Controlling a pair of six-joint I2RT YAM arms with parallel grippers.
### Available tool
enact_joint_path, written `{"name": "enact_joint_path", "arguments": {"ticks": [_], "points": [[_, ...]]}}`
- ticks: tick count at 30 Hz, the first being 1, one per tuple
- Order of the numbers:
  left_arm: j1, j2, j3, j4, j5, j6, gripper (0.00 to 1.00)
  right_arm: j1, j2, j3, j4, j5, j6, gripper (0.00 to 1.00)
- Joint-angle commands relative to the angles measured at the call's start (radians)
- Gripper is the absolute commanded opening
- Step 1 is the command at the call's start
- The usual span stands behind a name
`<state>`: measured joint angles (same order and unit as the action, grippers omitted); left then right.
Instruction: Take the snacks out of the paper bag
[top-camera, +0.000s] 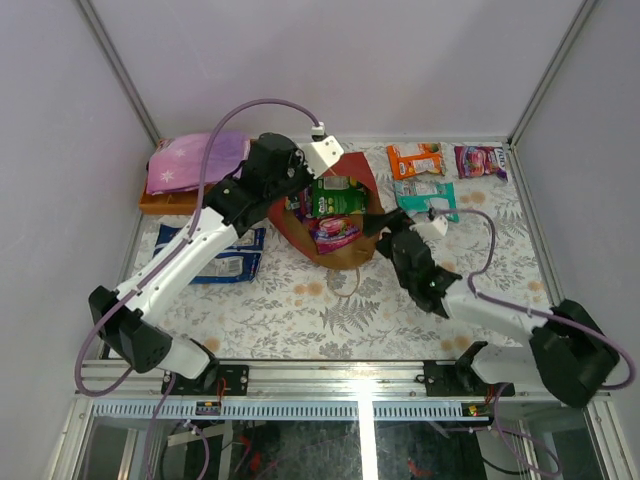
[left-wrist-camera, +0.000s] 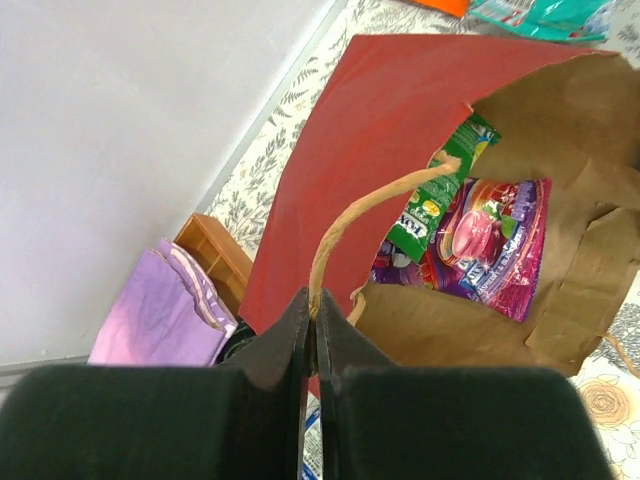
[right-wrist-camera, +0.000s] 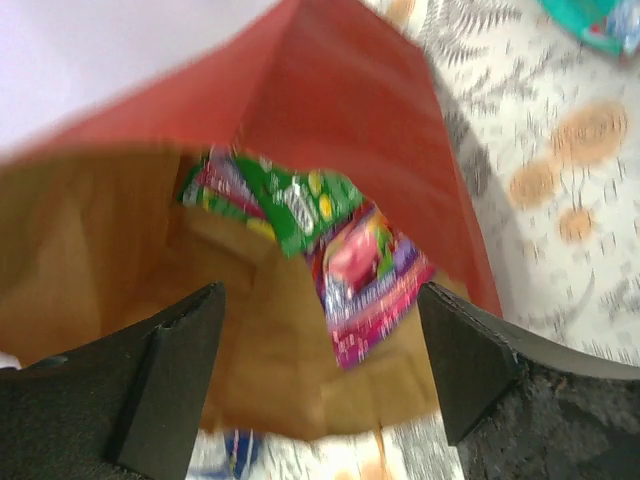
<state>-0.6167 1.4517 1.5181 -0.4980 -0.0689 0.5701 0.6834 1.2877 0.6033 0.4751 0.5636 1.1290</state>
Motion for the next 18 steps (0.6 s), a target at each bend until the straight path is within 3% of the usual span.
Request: {"name": "enact_joint_path", "arguments": {"ticks": [1, 4, 6, 12, 18], "points": [[-0.01, 0.06, 0.035, -0.005, -0.085, 0.011, 0.0, 0.154, -0.217, -0.137, 0.035, 0.226, -0.052, 0.83], [-0.01, 0.086, 0.059, -0.023, -0.094, 0.004, 0.0, 0.198, -0.282, -0.172, -0.003, 0.225, -0.062, 0.82], [-0.011, 0.08, 0.048, -0.013, -0.071, 0.004, 0.0, 0.198, -0.229, -0.176, 0.047, 0.141, -0.039, 0.81], [-0.013, 0.038, 0.008, 0.024, -0.047, -0.047, 0.0, 0.199, 0.116, -0.039, 0.218, -0.065, 0.072, 0.82], [-0.028, 0.006, -0.026, 0.056, -0.067, -0.044, 0.0, 0.194, 0.361, 0.102, 0.205, -0.112, 0.223, 0.81]]}}
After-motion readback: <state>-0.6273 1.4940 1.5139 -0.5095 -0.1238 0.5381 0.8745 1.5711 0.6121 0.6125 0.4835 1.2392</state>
